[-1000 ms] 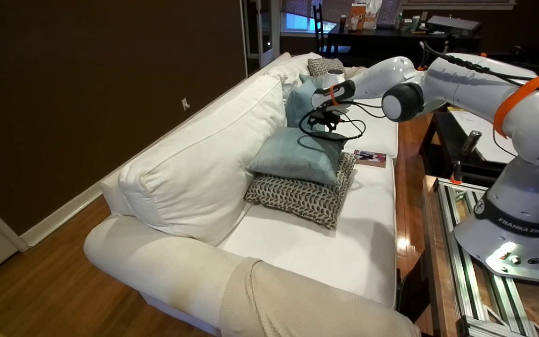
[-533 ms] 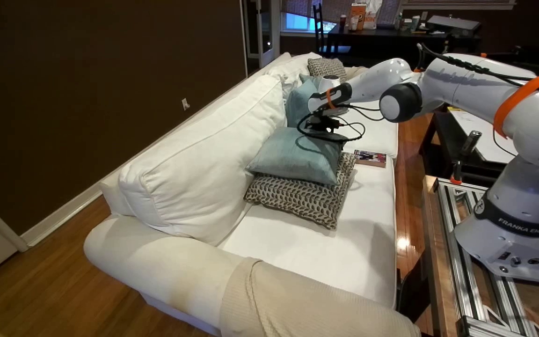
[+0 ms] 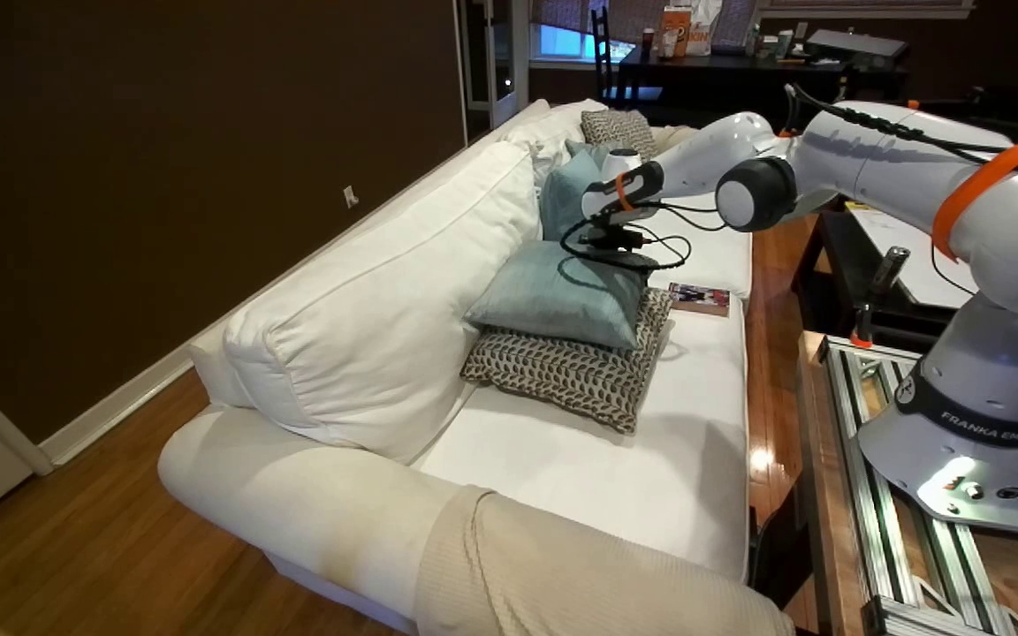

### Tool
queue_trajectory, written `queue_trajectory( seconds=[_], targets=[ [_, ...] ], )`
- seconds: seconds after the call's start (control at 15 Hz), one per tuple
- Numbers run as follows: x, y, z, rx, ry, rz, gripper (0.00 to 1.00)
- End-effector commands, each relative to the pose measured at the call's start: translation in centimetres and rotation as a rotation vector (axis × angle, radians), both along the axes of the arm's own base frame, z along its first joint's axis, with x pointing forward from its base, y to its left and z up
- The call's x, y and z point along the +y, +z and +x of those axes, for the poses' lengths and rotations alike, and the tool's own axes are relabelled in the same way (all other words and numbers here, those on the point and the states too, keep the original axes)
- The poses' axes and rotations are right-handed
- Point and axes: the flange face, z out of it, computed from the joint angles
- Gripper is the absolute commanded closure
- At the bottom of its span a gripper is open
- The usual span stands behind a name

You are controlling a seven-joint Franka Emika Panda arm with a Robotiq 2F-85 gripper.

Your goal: Move the remote to the left

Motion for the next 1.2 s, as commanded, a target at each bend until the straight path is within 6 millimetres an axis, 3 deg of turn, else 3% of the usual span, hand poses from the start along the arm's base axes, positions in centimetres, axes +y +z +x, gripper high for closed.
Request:
queue_trajectory(
  seconds=[0.0,0.6,0.67,0.73,0.87,1.13],
  targets=[
    [0.6,-1.5,-0.5,0.022,-0.028,0.008,0.0],
    [1.3,-2.5,-0.7,0.025,-0.084,0.021,0.0],
    [1.4,-2.5,-0.7,0.028,-0.081,0.022,0.04],
    [1.4,-2.6,-0.7,0.029,-0.081,0.021,0.25],
    [1.5,-2.8,-0.7,0.034,-0.079,0.018,0.29],
    [1.8,-3.0,-0.7,0.046,-0.073,0.014,0.6]
  ],
)
